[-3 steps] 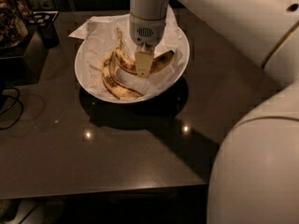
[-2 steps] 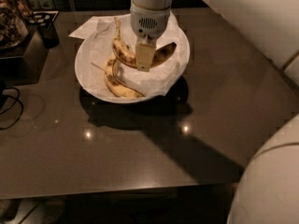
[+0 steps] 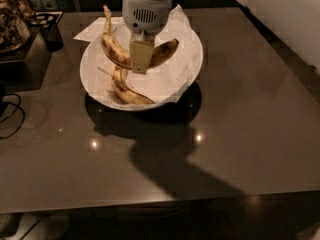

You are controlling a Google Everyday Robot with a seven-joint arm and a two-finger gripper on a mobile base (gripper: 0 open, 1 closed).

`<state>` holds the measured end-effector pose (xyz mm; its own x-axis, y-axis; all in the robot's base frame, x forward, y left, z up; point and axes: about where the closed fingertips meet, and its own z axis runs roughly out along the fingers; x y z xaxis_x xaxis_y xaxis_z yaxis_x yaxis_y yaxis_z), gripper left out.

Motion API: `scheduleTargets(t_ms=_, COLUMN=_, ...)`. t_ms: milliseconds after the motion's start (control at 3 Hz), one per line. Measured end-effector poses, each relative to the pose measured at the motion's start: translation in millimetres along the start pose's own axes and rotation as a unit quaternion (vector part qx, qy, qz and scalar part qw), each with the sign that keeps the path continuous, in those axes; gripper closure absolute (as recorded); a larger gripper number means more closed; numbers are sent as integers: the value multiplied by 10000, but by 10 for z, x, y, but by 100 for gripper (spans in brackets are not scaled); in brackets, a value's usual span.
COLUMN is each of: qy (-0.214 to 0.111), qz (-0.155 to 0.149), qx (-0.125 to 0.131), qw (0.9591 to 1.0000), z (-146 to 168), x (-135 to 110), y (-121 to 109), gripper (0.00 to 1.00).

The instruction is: Pick banana from white bowl

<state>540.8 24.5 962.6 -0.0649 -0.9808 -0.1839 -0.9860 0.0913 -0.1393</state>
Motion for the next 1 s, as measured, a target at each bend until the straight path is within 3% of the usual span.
scheduleTargets(t_ms=333, qy=-7, qz=-28, qx=26, qw=10000, z=-9, x=-25, y=0, gripper=100)
scheduleTargets(t_ms=667, qy=-121, qz=-203, qx=-213, qw=9995, z=-106, x=-135, y=286, gripper=100)
scheduleTargets(t_ms=1000, qy=-183, qz=-204, qx=-156, qw=9995, z=-97, x=-171, y=257, gripper=100)
